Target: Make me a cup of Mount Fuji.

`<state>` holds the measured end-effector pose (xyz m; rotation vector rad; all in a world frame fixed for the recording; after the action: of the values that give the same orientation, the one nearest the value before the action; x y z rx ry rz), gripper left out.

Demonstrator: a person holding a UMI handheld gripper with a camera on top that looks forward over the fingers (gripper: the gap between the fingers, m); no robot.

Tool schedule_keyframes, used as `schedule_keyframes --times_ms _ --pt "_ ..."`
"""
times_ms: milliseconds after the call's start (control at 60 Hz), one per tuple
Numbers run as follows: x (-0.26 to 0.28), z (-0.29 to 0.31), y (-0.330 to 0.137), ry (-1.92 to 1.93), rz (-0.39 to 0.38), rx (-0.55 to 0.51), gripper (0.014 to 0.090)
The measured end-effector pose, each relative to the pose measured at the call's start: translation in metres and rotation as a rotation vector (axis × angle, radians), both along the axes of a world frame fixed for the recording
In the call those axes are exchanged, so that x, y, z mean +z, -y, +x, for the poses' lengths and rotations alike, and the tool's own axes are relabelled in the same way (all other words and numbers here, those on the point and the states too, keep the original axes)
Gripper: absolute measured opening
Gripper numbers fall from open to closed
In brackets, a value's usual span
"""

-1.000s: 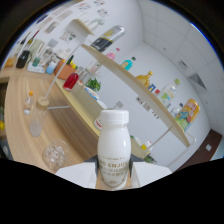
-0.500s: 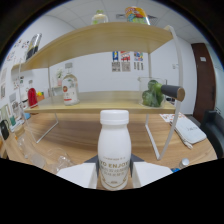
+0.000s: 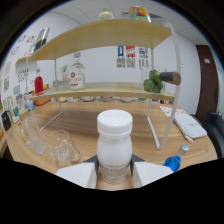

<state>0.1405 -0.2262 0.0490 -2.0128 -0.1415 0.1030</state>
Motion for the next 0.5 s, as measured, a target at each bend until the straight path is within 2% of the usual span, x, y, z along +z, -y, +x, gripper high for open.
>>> schedule_keyframes --times_ms 50,117,183,217,500 --pt "0.0 0.001 0.003 -0.003 -0.008 -0.006 0.052" --pt "0.001 0.006 0.006 0.002 -0.026 -0.023 0.0598" --pt "0.006 0.01 0.011 0.016 -0.04 -0.055 0.0787" --pt "0.01 0.01 0.014 0.018 -0.052 -0.066 0.0848" --pt "0.066 -0.019 0.069 0.065 -0.126 -0.107 0.0855"
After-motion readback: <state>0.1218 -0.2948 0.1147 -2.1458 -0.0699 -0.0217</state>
